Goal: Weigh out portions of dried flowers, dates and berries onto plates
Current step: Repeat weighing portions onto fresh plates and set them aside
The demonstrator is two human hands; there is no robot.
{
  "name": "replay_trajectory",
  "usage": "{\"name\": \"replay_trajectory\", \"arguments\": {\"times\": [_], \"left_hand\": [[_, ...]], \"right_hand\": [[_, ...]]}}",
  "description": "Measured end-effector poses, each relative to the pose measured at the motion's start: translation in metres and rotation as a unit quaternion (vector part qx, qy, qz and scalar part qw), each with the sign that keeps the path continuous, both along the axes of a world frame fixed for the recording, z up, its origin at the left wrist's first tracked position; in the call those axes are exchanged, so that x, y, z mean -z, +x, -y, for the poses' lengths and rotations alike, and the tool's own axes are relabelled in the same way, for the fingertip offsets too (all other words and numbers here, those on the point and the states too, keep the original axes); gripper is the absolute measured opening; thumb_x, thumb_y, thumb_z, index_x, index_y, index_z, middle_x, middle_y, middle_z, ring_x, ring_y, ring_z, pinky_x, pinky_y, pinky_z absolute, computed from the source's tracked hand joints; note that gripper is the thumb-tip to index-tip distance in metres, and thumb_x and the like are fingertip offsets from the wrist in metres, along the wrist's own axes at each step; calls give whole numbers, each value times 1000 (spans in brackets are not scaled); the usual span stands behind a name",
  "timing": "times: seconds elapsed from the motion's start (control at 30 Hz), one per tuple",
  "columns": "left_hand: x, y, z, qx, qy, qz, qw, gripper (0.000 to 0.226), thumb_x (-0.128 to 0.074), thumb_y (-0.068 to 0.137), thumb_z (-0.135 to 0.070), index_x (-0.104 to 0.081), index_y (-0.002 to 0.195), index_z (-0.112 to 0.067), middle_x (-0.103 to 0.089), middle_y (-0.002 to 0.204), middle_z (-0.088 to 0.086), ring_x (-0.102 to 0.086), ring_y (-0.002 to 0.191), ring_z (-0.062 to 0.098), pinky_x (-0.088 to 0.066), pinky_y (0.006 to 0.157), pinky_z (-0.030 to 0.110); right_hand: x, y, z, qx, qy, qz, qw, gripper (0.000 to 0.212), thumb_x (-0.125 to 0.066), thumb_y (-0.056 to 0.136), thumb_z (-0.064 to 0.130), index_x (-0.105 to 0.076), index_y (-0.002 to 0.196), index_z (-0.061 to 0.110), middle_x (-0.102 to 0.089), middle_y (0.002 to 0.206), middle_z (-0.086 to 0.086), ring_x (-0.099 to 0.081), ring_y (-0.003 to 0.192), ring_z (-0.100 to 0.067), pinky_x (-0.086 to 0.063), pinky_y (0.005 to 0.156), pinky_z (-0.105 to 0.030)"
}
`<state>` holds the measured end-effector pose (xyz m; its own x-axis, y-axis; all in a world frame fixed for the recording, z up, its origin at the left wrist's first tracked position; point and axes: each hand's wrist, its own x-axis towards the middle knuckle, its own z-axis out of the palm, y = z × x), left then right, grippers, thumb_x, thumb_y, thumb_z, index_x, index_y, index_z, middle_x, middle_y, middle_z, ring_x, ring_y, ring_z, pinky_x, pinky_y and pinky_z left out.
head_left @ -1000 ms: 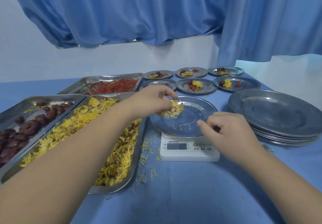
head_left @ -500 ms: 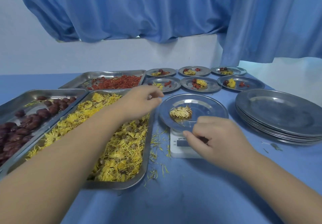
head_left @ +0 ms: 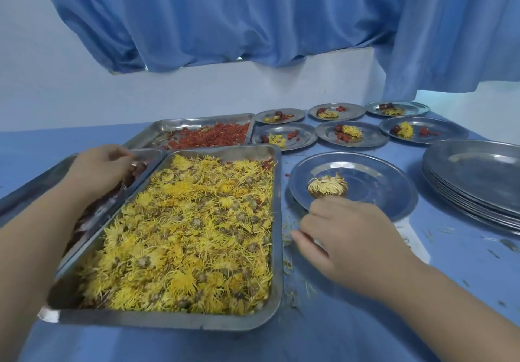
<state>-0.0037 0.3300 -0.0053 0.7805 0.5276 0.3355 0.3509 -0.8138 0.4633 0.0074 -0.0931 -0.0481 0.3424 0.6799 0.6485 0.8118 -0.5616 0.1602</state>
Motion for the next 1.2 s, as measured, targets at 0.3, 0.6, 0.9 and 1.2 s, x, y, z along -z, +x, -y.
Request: {"name": "replay_trajectory", "arguments": {"times": [0.3, 0.6, 0.9, 1.2], "left_hand": [[28, 14, -48, 10, 72, -233, 970, 27, -48, 99, -18, -71, 115, -17, -63, 129, 9, -56, 115, 29, -38, 105, 43], [15, -3, -48, 28, -42, -238, 970, 16, -61, 92, -12, -72, 89, -23, -70, 78, 3, -65, 72, 21, -49, 66, 31], [-2, -18, 4, 58, -132, 32, 989, 20, -59, 93, -41, -73, 87, -28, -73, 88, -4, -65, 79, 18, -44, 59, 24], [-27, 24, 152, 271, -120, -30, 954, 15, -57, 93, -39, -71, 92, -33, -71, 81, -20, -66, 69, -1, -49, 66, 22]], "right_hand": [[3, 7, 0, 13, 35, -10, 999, 38, -46, 91, 32, -55, 57, 18, -46, 58, 4, -47, 55, -19, -38, 40, -30], [2, 5, -3, 9, 38, -21, 999, 39, -44, 92, 33, -56, 57, 18, -47, 58, 4, -49, 57, -20, -34, 41, -28], [-4, -3, -1, -4, 67, -57, 996, 41, -45, 92, 33, -53, 55, 17, -44, 55, 5, -44, 55, -17, -39, 41, -33], [-9, 18, 32, 91, 194, -126, 969, 35, -54, 90, 31, -58, 59, 15, -49, 54, 3, -49, 56, -18, -44, 49, -35]]}}
